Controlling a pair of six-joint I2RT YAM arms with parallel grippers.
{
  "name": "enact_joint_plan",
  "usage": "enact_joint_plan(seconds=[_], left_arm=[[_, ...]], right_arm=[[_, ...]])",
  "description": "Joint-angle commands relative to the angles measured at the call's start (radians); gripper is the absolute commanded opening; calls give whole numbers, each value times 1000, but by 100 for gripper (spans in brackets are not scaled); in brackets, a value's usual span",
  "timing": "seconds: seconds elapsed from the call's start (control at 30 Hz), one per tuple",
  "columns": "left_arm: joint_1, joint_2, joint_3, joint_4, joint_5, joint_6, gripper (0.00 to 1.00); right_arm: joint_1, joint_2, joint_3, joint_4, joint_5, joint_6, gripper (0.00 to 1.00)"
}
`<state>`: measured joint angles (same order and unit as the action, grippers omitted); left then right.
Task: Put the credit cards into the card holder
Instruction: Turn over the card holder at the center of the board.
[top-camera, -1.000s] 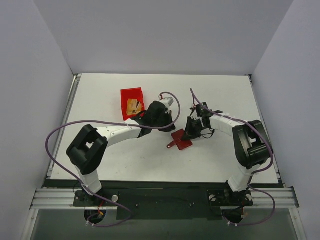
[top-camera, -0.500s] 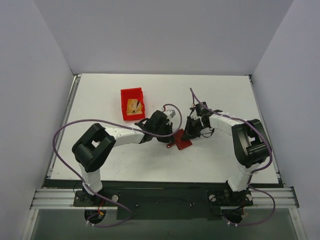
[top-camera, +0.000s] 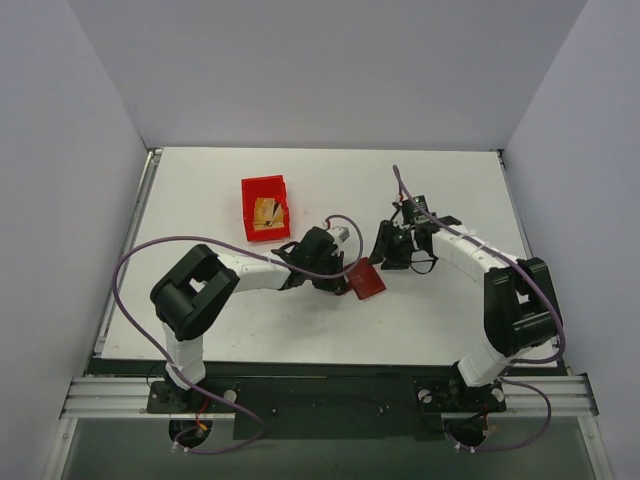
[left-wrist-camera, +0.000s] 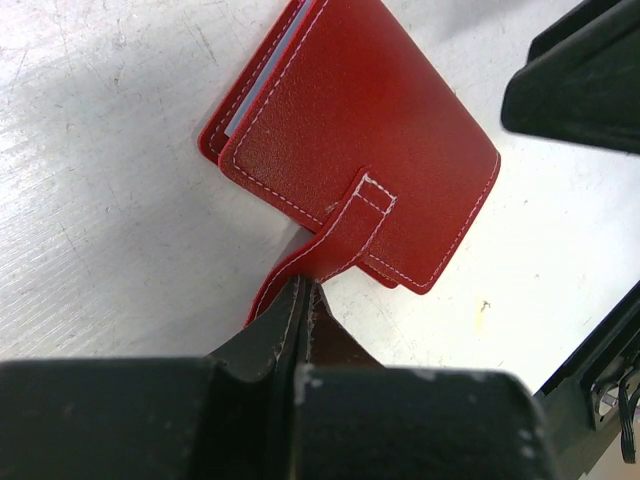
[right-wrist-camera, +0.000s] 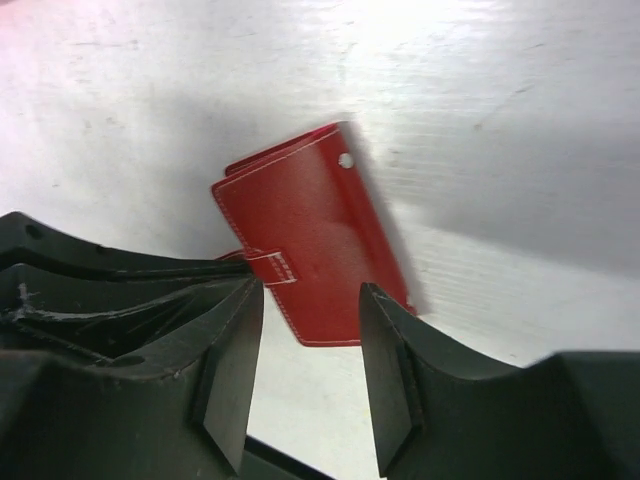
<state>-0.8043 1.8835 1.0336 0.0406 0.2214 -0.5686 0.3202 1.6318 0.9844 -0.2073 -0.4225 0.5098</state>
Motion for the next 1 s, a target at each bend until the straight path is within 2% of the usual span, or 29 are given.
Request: enact_joint_plan(seconds=[0.0, 0.2, 0.3, 0.37, 0.5, 0.57, 0.73, 0.83, 0.93, 0.97], left_arm=[[-7, 35, 2, 1, -13, 10, 0], [-7, 42, 16, -16, -20, 13, 0], [-6, 45, 23, -27, -30, 13, 0], [-7, 48, 29, -33, -34, 13, 0], [-4, 52, 33, -38, -34, 10, 0], [-4, 55, 34, -38, -34, 10, 0], [-4, 62, 37, -39, -36, 10, 0], [-6, 66, 40, -39, -33, 7, 0], [-4, 72, 43, -39, -31, 6, 0], [-3, 74, 45, -39, -31, 6, 0]], right_arm=[[-7, -15, 2, -81, 134, -48, 40], [-12, 36, -26, -52, 105, -57, 45], [-16, 25, -95, 37, 79, -37, 55], [-20, 19, -127, 77, 59, -34, 58], [-24, 51, -156, 108, 41, -33, 58], [-27, 69, -171, 132, 18, -24, 53], [-58, 96, -225, 239, -81, 27, 31], [-72, 82, -240, 272, -116, 48, 21], [-81, 50, -245, 282, -127, 55, 1], [-81, 30, -239, 281, -130, 53, 0]])
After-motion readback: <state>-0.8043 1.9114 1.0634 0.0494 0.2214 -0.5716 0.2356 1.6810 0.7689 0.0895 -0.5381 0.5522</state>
